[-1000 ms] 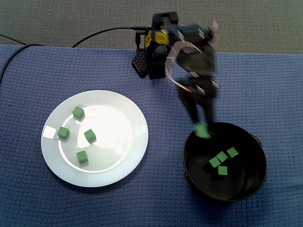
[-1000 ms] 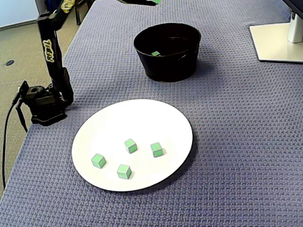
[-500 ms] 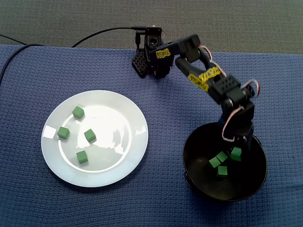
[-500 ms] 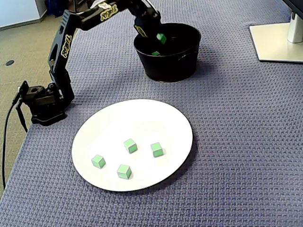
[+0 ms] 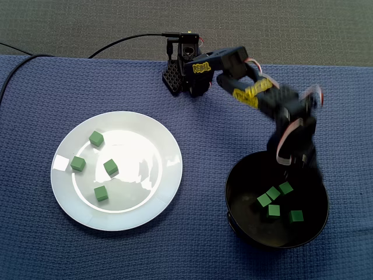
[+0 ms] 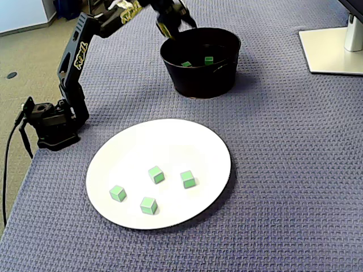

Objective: Pick up the items on the white plate and put them in the black container.

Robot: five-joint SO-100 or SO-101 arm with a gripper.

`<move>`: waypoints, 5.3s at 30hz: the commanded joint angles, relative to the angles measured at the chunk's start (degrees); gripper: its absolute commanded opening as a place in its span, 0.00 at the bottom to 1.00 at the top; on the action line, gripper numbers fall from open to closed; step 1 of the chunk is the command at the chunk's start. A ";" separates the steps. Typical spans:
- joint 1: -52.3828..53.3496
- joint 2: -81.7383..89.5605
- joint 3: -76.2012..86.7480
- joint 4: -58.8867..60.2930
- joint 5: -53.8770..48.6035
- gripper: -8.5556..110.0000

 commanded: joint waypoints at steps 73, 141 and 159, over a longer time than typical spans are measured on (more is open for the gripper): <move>74.53 4.22 45.09 -21.80 -44.30 0.24; 4.22 23.91 60.12 -48.96 -4.22 0.07; 20.04 41.40 36.56 -14.06 9.67 0.27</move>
